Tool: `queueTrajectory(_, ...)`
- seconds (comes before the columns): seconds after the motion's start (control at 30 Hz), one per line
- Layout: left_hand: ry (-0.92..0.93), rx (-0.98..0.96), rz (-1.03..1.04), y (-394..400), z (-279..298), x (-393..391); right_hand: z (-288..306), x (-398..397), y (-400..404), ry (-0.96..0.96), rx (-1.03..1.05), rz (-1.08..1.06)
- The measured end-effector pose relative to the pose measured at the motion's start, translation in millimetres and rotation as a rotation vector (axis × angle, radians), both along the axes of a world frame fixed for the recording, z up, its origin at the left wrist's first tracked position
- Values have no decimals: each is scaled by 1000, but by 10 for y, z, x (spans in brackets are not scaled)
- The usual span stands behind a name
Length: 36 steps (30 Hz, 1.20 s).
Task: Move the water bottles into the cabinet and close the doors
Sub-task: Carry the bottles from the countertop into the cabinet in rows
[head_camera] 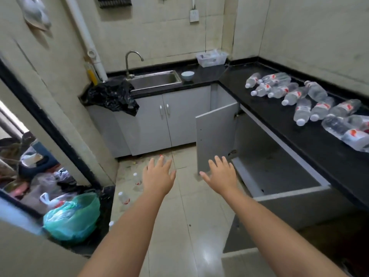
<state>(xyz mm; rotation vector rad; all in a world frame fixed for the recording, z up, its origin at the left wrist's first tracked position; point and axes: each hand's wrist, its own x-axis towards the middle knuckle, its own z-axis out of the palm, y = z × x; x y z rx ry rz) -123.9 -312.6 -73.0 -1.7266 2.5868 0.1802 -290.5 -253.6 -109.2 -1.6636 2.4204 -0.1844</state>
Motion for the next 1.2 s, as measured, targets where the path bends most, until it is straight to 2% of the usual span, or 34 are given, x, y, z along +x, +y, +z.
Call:
queueTrajectory(0.17, -14, 4, -89, -1165, -125, -378, -114, -356, -956, 2, -6, -90)
queueTrajectory(0.27, -62, 20, -232, -1821, -114, -756, -74, -676, -1397, 11, 7, -222)
queueTrajectory(0.5, -48, 3, -561, -2730, -57, -2074, -25, -1691, -1515, 29, 19, -635)
queueTrajectory(0.67, -23, 30, -801, -2796, -166, -3175, -73, -2509, -1154, 52, 25, -929)
queueTrajectory(0.9, -16, -31, -1101, -2653, -191, -4729, -63, -3726, -605, 82, 8, -1225)
queueTrajectory(1.2, -114, -15, -1508, -2151, -411, -6070, -236, -4451, -385, 34, 61, -1475)
